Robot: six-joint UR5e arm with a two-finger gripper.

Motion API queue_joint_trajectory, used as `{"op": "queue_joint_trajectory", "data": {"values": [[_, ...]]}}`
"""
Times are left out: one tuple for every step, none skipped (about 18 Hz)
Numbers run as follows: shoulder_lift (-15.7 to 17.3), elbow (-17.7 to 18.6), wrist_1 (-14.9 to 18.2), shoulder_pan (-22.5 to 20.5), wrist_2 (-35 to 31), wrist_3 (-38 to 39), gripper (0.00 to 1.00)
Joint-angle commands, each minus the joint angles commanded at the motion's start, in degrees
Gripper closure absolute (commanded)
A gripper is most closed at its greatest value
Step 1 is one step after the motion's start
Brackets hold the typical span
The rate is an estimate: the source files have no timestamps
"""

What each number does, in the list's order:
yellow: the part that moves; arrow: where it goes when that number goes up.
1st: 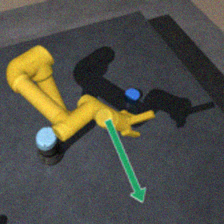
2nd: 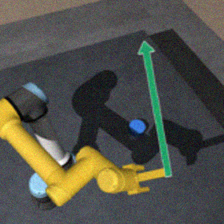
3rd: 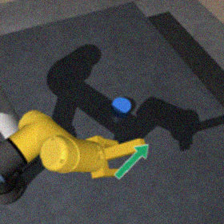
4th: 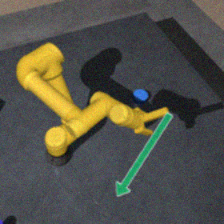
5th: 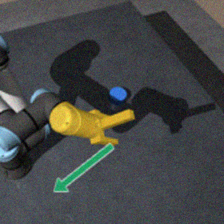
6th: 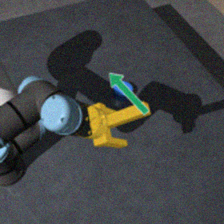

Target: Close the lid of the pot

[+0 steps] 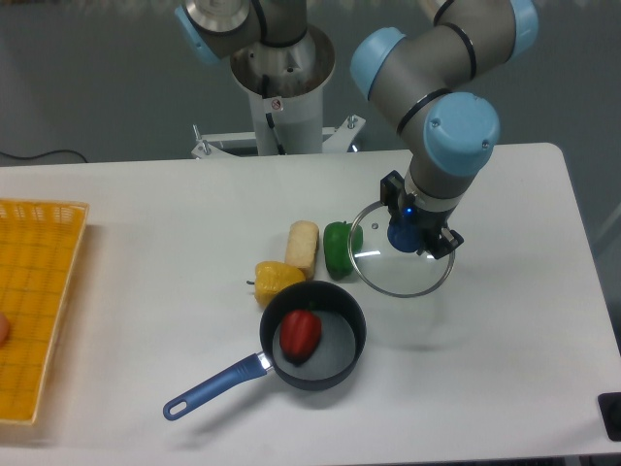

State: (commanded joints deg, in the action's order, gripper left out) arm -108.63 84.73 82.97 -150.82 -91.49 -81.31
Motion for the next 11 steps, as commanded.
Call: {"op": "queue_joint_trajectory", "data": {"values": [[0.17, 0.0, 0.09, 0.0, -0.61, 0.53, 0.59], [0.18, 0.09, 0.09, 0.35, -1.31, 0.62, 0.59], [0.18, 0.18, 0.09, 0.79, -1.84, 0.71, 0.59], [0.18, 0.26, 0.09, 0.88, -1.93, 1.23, 0.59], [0.26, 0.35, 0.09, 1.05, -1.93, 2.63, 0.59], [0.26, 0.27, 0.0, 1.58, -1.85, 4.3, 0.59], [0.26, 0.26, -0.44, 2.28, -1.93, 5.88, 0.59], [0.26, 0.35, -1.05, 2.81, -2.02, 7.03, 0.59], [0.26, 0.44, -1.23, 3.42, -2.11, 7.91, 0.59], [0.26, 0.44, -1.32, 3.86, -2.28, 8.88, 0.59], [0.26, 0.44, -1.32, 4.22, -2.2, 10.19, 0.59]]}}
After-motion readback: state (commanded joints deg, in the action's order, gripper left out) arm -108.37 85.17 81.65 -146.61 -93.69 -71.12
